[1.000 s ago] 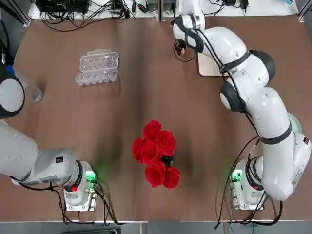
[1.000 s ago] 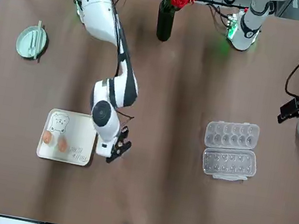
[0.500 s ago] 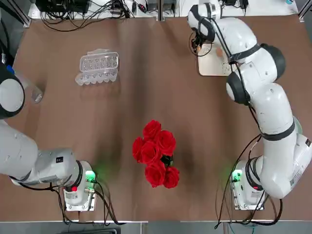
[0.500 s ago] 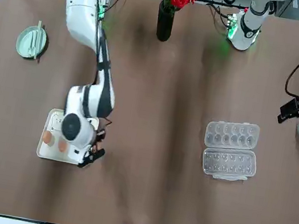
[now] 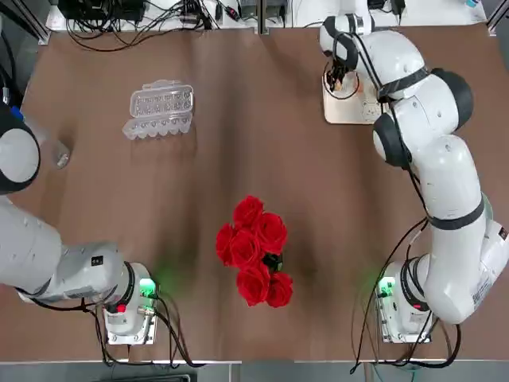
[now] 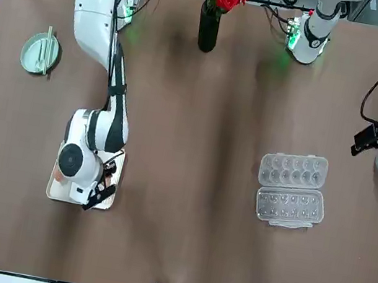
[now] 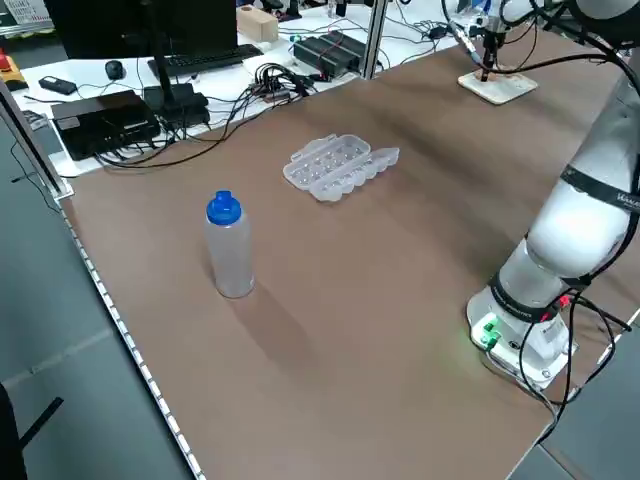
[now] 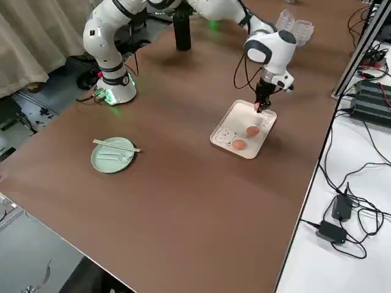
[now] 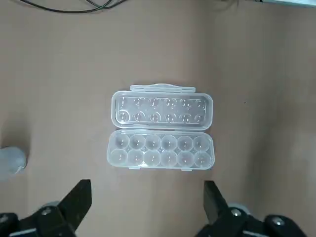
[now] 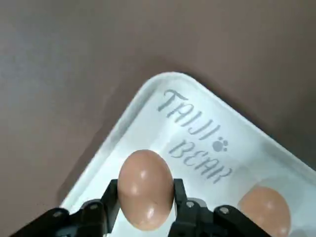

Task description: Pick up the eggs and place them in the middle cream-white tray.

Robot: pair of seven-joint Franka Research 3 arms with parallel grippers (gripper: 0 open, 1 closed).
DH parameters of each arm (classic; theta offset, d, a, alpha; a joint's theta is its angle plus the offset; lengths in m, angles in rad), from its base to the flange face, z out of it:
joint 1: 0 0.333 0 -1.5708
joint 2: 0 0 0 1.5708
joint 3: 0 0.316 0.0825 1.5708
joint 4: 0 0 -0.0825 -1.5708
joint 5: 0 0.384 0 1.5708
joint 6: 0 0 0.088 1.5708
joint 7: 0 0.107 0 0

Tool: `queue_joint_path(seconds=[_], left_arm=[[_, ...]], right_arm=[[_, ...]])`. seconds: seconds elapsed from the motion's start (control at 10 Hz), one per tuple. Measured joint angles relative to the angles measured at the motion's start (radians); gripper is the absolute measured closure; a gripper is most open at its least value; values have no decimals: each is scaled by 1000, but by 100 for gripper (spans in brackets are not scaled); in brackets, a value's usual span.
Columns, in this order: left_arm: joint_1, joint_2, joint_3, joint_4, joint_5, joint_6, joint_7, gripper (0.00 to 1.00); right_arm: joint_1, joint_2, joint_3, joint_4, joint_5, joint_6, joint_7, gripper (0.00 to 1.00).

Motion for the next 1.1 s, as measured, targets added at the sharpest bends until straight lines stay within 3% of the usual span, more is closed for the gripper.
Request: queue_joint_path(seconds=[0.5, 1.1], left_arm=[[0, 0, 0, 0, 0, 0, 0, 0], [0, 0, 0, 0, 0, 0, 0, 0]], right_arm=[[-4, 0, -3, -58, 1, 94, -45, 52], [-3, 0, 1, -76, 2, 135, -47, 44]])
